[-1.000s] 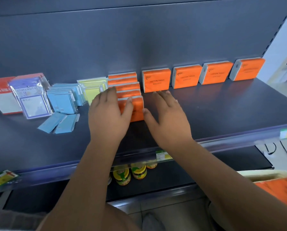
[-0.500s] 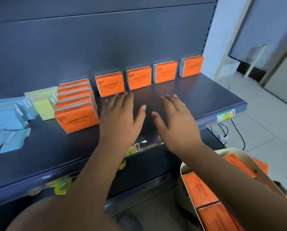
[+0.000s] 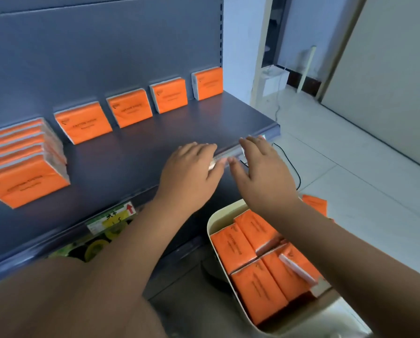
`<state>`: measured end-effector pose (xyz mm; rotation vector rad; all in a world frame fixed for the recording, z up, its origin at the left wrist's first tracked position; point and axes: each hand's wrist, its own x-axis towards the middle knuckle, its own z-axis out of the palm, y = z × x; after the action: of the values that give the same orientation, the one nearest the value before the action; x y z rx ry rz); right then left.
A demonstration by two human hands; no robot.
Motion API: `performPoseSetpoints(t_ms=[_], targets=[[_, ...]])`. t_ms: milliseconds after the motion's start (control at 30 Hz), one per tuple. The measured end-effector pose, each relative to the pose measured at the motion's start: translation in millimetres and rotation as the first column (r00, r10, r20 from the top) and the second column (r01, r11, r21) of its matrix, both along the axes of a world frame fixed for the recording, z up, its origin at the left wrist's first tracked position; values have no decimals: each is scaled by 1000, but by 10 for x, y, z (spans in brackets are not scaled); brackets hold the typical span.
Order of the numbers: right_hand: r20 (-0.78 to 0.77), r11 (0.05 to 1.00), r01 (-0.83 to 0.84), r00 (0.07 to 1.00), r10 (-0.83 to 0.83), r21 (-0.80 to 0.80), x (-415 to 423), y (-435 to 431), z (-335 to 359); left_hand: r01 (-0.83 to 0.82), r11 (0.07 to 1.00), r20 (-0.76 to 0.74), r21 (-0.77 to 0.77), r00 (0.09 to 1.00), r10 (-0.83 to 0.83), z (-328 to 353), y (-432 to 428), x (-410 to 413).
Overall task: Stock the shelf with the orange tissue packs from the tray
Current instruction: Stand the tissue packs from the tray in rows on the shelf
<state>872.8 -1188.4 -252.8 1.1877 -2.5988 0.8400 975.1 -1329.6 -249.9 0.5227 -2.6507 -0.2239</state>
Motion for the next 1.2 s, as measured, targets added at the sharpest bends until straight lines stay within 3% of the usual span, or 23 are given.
performPoseSetpoints(t_ms=[167, 400, 600, 867, 1000, 1200], targets=[[21, 998, 27, 999, -28, 60, -198, 440, -112, 55, 994, 14, 98, 998, -57, -100, 398, -280], [186, 995, 74, 979, -85, 65, -447, 832, -310, 67, 950, 21, 305, 997, -77, -213, 863, -567], [285, 989, 100, 950, -127, 110, -496, 1086, -499, 57, 910, 143, 410, 982, -126, -515, 890, -646], [386, 888, -47, 910, -151, 458, -640, 1326, -862, 35, 918, 364, 396, 912, -192, -938, 989, -708], [352, 819, -120, 930, -104, 561, -695, 1433, -997, -11, 889, 430, 457, 878, -210, -1165, 995, -782], [405, 743, -116, 887, -222, 660, -768, 1551, -1146, -70, 863, 500, 500, 838, -221, -1427, 962, -871]])
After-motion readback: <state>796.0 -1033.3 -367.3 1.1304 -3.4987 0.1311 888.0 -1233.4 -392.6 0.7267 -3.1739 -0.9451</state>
